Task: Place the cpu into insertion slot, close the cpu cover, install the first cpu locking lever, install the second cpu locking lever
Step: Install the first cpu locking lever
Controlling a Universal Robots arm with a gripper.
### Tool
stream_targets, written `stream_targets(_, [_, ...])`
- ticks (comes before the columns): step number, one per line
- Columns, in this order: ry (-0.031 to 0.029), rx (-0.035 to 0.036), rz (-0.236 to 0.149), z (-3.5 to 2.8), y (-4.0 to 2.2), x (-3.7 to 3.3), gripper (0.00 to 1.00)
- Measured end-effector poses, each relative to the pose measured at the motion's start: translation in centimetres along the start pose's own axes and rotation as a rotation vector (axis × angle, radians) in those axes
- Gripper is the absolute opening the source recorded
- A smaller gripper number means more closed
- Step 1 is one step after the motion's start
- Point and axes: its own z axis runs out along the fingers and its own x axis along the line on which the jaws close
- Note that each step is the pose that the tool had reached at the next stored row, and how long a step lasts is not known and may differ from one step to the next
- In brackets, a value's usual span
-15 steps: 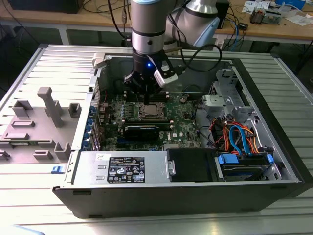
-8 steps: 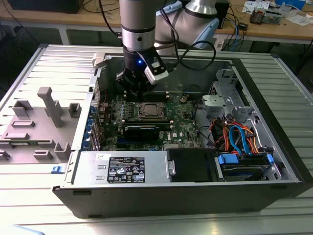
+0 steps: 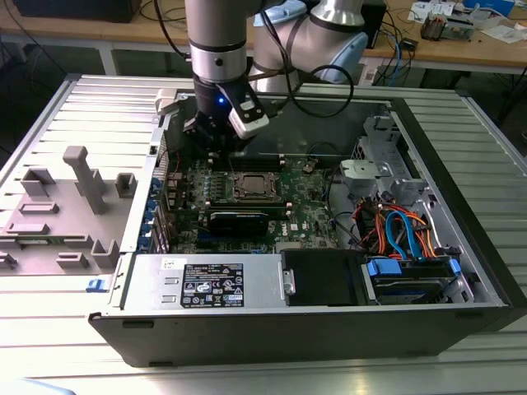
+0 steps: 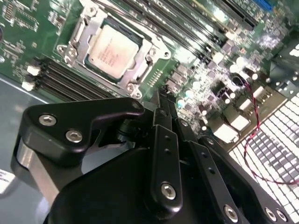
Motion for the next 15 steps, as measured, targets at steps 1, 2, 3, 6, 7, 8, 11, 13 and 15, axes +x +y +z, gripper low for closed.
stream_targets(1, [0.0000,0.0000,0.000,-0.01,0.16,0.27,0.11])
stream_targets(2, [-0.0003,-0.0001,0.000,-0.01,0.28,0.41,0.11])
stream_targets(3, [-0.0005,-0.0001,0.000,-0.02,0.44,0.53,0.11])
stream_targets(6, [-0.0034,0.0002,0.000,-0.12,1.62,0.83,0.11])
stream_targets(7, [-0.0039,0.0003,0.000,-0.14,1.80,0.90,0.11])
stream_targets(8, [-0.0049,0.0004,0.000,-0.18,2.00,1.00,0.11])
stream_targets(11, [-0.0054,0.0003,0.000,-0.20,2.44,1.08,0.11])
stream_targets(13, [-0.0052,0.0005,0.000,-0.20,2.91,1.09,0.11])
stream_targets(15, [-0.0053,0.0003,0.000,-0.19,3.23,1.07,0.11])
